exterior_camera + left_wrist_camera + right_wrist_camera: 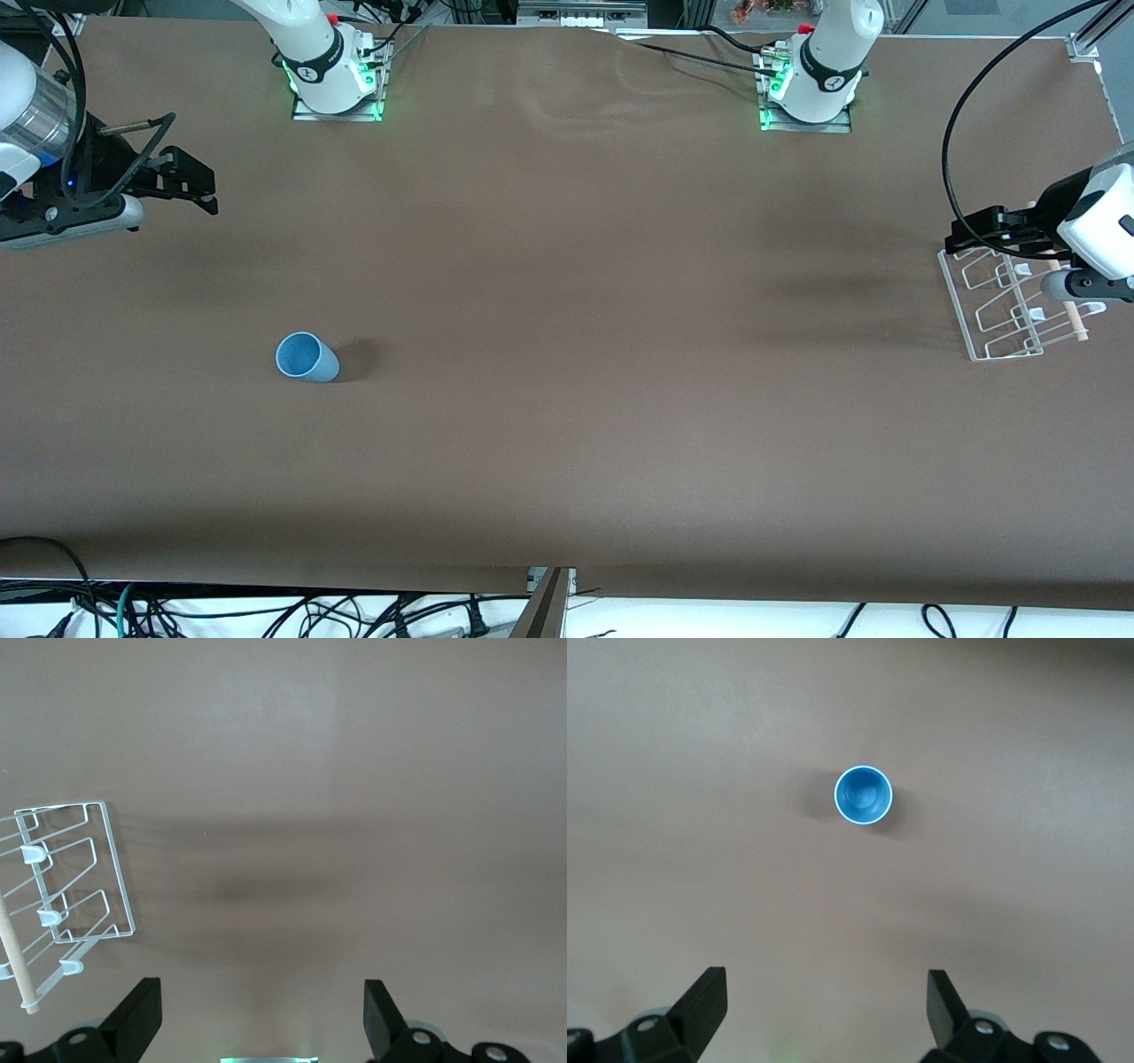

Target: Transfer cup to left arm and place on rack

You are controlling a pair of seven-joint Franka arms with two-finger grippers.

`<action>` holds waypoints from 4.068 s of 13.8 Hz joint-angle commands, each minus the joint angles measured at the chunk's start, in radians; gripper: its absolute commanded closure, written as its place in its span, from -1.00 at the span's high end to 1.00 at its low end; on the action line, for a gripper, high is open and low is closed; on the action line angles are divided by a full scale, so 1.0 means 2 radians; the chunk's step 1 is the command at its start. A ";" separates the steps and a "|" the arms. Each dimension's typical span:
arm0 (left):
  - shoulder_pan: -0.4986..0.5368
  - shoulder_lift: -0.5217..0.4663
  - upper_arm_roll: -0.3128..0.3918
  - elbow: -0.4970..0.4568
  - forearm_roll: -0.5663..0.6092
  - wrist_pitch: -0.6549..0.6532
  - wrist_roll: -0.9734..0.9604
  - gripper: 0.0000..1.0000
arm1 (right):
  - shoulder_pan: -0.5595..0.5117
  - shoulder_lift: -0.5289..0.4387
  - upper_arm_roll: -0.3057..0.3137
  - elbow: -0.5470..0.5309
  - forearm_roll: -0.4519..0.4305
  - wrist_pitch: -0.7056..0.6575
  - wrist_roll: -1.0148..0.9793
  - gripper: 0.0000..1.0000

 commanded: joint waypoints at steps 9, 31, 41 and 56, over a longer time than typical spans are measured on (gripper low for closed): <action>0.000 0.006 0.000 0.016 0.005 -0.009 -0.002 1.00 | -0.005 0.006 0.007 0.007 -0.030 -0.001 -0.007 0.99; 0.001 0.006 0.000 0.016 0.005 -0.009 -0.001 1.00 | -0.008 0.006 0.005 -0.001 -0.007 0.001 0.025 0.99; 0.003 0.008 0.001 0.016 0.005 -0.009 -0.001 1.00 | -0.022 0.233 0.005 -0.002 -0.020 0.226 -0.017 0.99; -0.003 0.022 -0.001 0.015 -0.001 -0.008 0.000 1.00 | -0.044 0.303 0.011 -0.049 0.025 0.279 -0.041 -1.00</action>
